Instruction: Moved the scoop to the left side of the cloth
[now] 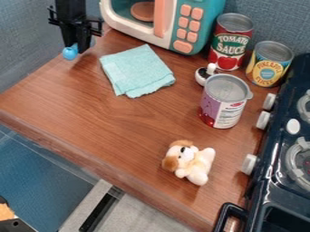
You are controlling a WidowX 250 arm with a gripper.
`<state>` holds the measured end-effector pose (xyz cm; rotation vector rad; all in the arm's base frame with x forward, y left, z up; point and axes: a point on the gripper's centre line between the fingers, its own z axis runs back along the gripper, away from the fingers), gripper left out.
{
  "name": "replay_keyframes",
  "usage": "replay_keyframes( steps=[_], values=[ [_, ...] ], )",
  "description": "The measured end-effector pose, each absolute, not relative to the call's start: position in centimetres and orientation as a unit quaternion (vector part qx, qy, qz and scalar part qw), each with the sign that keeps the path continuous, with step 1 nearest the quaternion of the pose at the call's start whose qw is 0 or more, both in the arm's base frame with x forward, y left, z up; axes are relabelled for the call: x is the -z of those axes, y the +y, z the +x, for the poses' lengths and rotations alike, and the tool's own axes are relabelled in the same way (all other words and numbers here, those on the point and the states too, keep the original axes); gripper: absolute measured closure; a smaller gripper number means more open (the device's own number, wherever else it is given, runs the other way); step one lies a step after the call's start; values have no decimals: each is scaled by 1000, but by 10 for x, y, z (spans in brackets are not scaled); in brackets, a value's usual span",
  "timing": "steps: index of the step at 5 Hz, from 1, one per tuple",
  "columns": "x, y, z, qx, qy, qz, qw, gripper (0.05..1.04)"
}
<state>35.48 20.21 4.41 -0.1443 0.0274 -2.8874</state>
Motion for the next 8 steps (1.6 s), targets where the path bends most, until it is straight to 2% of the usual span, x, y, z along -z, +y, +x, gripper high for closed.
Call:
replay_keyframes(
  steps=[1,2,4,5,6,7,8],
  values=[
    [-35,204,362,991,4,-53,123,791],
    [-31,201,369,993,-1,-55,107,745],
    [-38,198,370,994,-16,-69,85,146],
    [-51,196,367,995,-10,-58,84,75],
    [-80,197,366,997,9,-32,69,79],
    [-102,205,361,999,45,-22,-7,83],
    [-102,205,361,999,44,-22,-9,83]
  ],
)
